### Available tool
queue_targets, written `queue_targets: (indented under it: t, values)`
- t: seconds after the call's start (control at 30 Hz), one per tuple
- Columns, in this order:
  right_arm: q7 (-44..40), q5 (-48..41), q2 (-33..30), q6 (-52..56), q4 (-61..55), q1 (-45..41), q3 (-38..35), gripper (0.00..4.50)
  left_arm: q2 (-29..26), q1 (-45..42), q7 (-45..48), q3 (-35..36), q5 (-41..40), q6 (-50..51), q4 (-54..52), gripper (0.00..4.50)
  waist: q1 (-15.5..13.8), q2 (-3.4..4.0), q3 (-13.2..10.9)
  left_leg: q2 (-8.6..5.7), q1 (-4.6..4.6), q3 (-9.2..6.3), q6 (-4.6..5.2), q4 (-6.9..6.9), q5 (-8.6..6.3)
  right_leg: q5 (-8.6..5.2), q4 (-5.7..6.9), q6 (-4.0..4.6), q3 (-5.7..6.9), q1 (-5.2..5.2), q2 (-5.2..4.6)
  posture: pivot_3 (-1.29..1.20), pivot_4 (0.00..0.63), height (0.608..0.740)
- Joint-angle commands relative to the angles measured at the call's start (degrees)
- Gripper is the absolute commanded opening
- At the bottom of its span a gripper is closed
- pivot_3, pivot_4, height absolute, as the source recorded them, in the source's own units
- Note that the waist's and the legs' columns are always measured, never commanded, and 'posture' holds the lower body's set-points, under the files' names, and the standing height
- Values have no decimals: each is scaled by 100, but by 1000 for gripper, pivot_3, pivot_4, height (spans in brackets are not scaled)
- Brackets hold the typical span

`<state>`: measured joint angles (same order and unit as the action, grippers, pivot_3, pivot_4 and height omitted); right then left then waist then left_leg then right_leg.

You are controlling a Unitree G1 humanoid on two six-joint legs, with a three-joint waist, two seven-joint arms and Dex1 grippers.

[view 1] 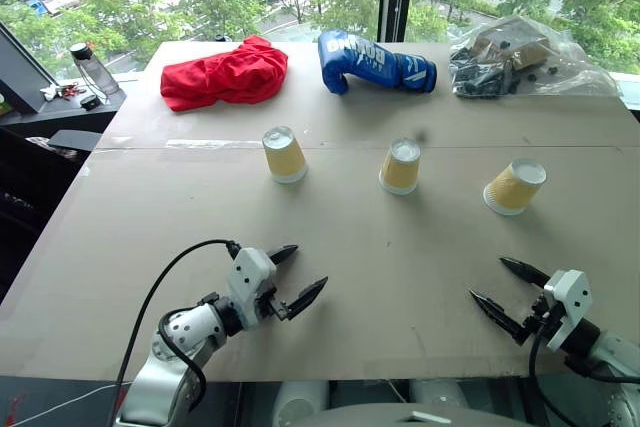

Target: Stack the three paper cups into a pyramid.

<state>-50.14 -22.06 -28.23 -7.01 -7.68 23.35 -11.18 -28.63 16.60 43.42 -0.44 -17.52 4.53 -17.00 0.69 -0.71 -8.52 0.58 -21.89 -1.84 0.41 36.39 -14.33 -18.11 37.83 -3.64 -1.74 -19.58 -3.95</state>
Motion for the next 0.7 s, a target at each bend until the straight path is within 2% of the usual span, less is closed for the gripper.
queue_targets:
  t: [0.03, 0.23, 0.7]
  values:
    - [-304, -294, -44, -179, 336, -99, -217, 4446, -55, 115, 72, 23, 33, -81, 88, 4500, 0, 0, 0, 0, 0, 0, 0, 0, 0, 0, 0, 0, 0, 0, 0, 0, 150, 740]
    - [-766, -661, -48, -379, 753, -412, -367, 4446, -42, 96, 116, 111, -98, -149, 98, 4500, -3, 0, -1, -1, -4, 2, 3, 0, -2, 0, -6, 0, 0, -1, -4, 0, 150, 740]
    - [-751, -517, 26, -391, 790, -616, -201, 4446, -100, -135, 268, 277, -272, -148, 185, 4500, 0, 1, -2, 0, -4, 1, 4, -2, -2, 0, -6, 0, 0, -2, -5, 0, 150, 740]
